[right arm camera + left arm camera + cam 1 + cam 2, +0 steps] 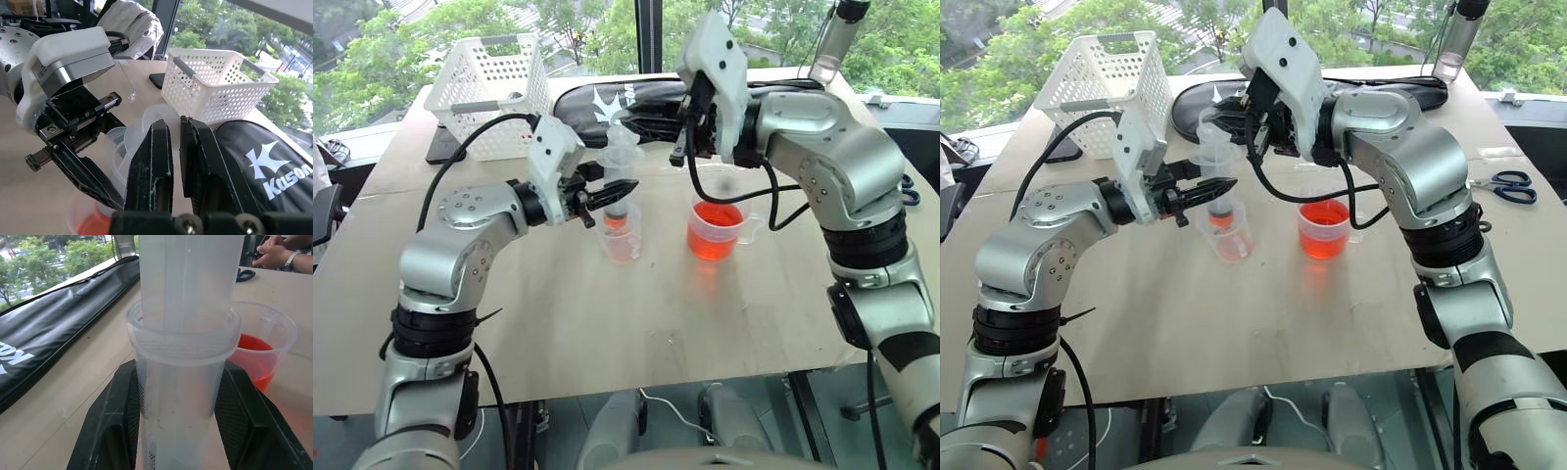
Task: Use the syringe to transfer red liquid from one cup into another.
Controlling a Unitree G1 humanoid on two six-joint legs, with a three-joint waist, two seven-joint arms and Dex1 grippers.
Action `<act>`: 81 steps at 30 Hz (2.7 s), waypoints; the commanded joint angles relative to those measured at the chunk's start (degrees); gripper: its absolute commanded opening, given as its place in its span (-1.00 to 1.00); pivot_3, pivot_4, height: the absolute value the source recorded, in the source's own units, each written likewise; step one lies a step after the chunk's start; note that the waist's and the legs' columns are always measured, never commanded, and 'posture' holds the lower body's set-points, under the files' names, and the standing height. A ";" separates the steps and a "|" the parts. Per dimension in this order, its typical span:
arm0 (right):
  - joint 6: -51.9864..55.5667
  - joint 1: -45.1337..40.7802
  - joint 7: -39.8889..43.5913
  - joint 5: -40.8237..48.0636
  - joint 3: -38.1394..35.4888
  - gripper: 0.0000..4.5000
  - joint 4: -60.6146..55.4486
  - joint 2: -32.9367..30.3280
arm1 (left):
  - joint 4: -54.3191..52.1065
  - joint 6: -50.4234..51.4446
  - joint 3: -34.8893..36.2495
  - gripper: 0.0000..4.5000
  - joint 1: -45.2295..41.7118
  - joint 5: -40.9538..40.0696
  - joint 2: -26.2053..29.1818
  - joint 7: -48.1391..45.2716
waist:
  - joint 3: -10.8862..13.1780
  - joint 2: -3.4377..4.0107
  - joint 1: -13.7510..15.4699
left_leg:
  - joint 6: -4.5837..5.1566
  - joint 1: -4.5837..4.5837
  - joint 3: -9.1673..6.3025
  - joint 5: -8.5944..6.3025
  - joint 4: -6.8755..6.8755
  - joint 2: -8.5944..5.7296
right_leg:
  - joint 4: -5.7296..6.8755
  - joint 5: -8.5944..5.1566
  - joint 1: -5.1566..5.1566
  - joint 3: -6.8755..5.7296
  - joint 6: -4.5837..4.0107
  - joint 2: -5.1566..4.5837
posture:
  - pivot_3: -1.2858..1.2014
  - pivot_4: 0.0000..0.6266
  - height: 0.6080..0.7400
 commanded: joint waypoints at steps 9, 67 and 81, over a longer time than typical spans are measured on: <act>-7.72 -0.06 2.56 -5.03 1.17 -0.97 1.91 0.69 | -1.37 -0.44 2.09 -0.32 -0.15 -2.62 -0.11 -1.25 | 0.00 0.00 -0.02 | 0.00 0.00 -0.01 0.00 0.00 0.00 | 0.00 0.00 0.00 -0.01 0.00 0.00 | 0.03 -0.52 1.00; -13.02 10.09 9.50 -15.15 9.75 -0.97 -1.48 5.50 | 0.87 -1.41 3.72 -0.32 -2.63 -2.95 -3.94 2.49 | 0.00 0.00 -0.01 | -0.01 0.00 -0.01 0.00 0.04 0.00 | 0.02 0.00 0.00 -0.02 0.00 0.01 | 0.03 -0.52 1.00; -9.99 7.70 9.26 -13.38 5.93 -0.97 -0.55 6.74 | 0.61 -2.23 3.17 -0.32 -1.49 -2.34 -3.43 1.52 | 0.00 0.00 -0.01 | -0.01 0.00 -0.01 0.00 0.04 0.00 | 0.02 0.00 0.01 -0.02 0.00 0.01 | 0.03 -0.52 1.00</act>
